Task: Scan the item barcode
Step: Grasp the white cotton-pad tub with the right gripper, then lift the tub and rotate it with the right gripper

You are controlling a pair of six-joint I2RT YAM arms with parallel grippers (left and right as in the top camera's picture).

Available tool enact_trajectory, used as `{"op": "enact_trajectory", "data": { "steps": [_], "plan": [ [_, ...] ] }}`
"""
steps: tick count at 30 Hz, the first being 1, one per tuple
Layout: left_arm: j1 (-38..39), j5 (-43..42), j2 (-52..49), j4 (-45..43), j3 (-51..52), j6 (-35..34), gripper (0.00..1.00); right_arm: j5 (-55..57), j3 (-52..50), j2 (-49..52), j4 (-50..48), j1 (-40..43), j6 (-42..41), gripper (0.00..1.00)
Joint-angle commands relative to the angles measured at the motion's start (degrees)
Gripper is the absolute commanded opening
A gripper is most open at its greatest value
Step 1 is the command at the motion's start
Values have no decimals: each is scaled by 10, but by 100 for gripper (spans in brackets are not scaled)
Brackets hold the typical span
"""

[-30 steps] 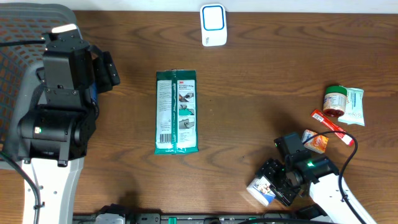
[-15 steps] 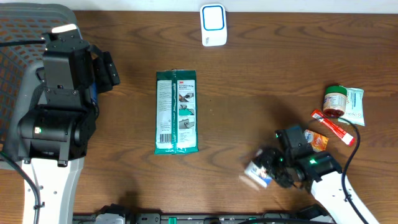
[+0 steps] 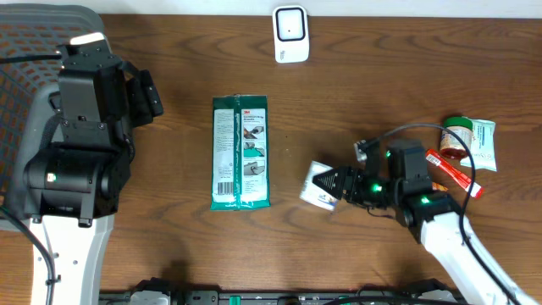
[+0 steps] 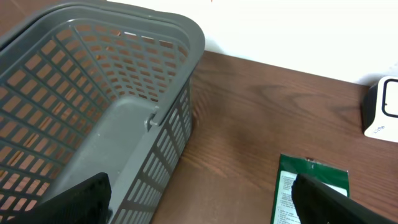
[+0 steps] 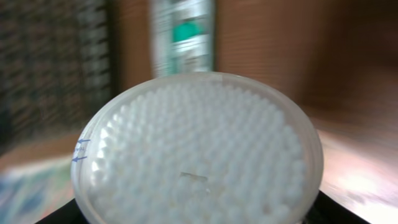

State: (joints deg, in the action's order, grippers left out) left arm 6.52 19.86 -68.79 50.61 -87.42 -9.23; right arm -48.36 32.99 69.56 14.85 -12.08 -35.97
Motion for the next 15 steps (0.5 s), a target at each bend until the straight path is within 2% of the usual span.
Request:
{"op": "enact_trajectory", "data": {
  "steps": [1,2,6,14,15],
  "plan": [
    [-1,8,-1,0,-4,-5,92,-269,11,40,-45,34,83,5],
    [-1,8,-1,0,-4,-5,92,-310,11,54,-70,43,84,1],
    [-1,8,-1,0,-4,-5,92,-411,11,103,-158,81,82,1],
    [-1,8,-1,0,-4,-5,92,-411,10,138,-163,133,92,5],
    [-1,8,-1,0,-4,-5,92,-411,10,138,-164,137,92,1]
  ]
}}
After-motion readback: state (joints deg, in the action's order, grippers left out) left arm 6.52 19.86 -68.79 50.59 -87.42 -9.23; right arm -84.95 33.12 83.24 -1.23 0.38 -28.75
